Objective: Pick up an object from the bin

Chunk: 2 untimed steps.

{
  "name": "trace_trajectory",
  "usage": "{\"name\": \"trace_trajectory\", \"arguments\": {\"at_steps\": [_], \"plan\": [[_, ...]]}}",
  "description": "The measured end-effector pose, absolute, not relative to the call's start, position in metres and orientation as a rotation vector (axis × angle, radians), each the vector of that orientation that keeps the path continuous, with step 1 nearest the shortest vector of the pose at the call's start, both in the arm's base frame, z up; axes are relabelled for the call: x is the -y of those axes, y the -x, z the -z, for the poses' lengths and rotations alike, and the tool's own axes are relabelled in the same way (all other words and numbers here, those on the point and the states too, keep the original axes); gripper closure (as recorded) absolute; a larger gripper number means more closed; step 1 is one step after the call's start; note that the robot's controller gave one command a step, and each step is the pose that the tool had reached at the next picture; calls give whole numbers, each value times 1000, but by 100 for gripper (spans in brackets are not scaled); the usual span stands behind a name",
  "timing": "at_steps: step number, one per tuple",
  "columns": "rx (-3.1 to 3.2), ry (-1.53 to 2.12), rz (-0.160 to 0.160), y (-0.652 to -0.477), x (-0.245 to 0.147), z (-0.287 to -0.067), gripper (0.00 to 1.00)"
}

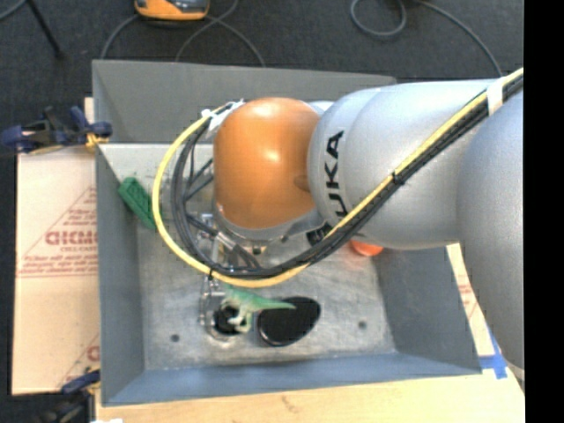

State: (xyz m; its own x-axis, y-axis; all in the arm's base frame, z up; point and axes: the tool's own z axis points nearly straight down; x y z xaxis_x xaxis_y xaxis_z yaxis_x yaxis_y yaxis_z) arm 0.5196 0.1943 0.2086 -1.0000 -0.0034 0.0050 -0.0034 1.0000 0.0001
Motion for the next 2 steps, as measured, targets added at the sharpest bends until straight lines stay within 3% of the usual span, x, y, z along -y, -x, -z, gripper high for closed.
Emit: {"name": "trace_trajectory", "arguments": {"at_steps": [1,2], "plan": [[3144,0,2,-521,-193,-213,0],[3150,-86,4,-514,-174,-174,0]]}}
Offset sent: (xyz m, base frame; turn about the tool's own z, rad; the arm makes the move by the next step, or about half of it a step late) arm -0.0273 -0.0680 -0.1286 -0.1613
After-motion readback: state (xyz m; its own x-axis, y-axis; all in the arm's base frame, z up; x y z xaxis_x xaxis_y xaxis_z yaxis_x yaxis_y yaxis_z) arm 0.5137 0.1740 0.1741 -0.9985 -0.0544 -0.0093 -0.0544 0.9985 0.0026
